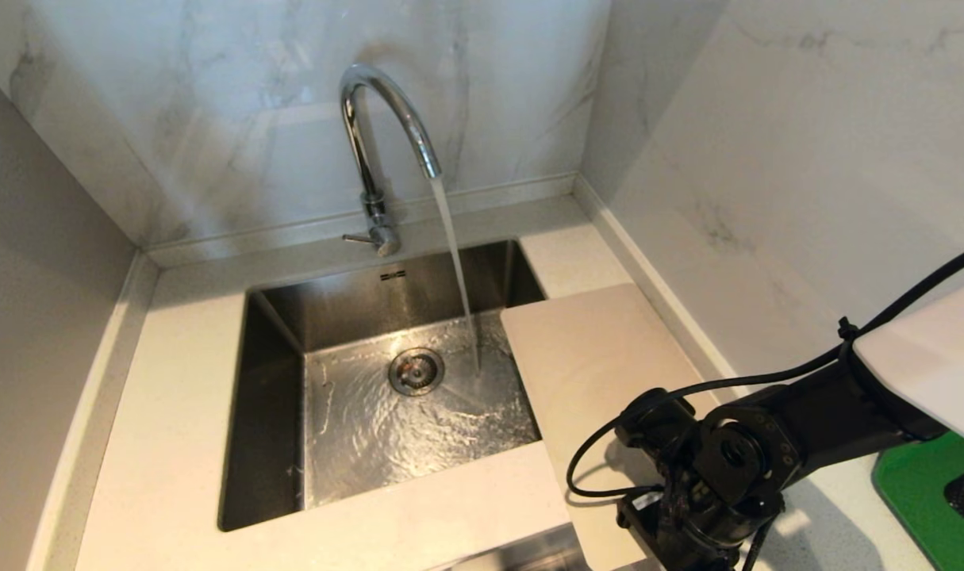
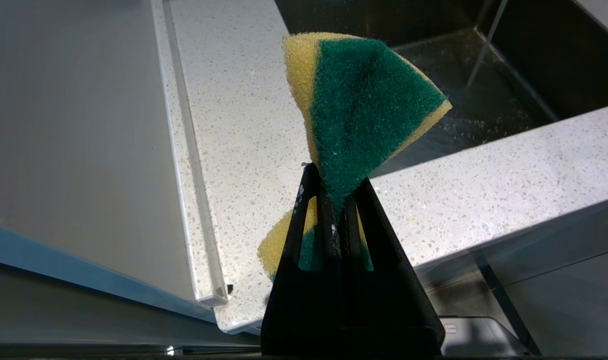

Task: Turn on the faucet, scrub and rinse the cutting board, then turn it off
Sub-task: Pick up the cutting board

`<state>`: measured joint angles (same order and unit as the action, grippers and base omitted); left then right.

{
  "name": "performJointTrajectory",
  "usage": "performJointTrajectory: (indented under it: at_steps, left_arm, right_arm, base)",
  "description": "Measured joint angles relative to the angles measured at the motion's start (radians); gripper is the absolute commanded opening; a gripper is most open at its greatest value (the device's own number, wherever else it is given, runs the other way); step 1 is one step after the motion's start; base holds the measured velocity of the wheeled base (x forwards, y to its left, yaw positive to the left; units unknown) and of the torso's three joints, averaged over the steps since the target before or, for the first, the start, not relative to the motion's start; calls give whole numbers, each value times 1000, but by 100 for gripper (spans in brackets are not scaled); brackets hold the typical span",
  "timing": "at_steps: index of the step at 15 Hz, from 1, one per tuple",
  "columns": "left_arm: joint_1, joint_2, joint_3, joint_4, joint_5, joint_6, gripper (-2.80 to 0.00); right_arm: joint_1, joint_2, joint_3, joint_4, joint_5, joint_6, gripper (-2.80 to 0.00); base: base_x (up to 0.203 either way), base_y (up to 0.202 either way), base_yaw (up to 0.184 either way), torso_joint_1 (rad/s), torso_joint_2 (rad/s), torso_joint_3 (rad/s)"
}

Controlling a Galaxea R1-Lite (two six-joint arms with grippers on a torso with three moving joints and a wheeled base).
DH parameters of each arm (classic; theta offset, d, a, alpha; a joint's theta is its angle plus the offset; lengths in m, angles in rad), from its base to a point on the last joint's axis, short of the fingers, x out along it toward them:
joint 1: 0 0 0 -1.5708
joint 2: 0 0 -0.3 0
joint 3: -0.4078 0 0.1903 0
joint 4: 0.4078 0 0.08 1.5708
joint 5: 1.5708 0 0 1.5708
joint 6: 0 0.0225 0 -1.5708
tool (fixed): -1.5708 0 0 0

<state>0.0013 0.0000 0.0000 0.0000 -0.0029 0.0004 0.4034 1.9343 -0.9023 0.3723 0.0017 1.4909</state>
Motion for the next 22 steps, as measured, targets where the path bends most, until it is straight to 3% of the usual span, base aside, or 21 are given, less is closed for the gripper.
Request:
performJointTrajectory:
  at_steps: [22]
  left_arm:
    - [0,0,0,0,0,0,-280]
  right_arm:
    - [57,67,36,-91,-12,-3,0]
  base:
    - [0,0,0,0,0,0]
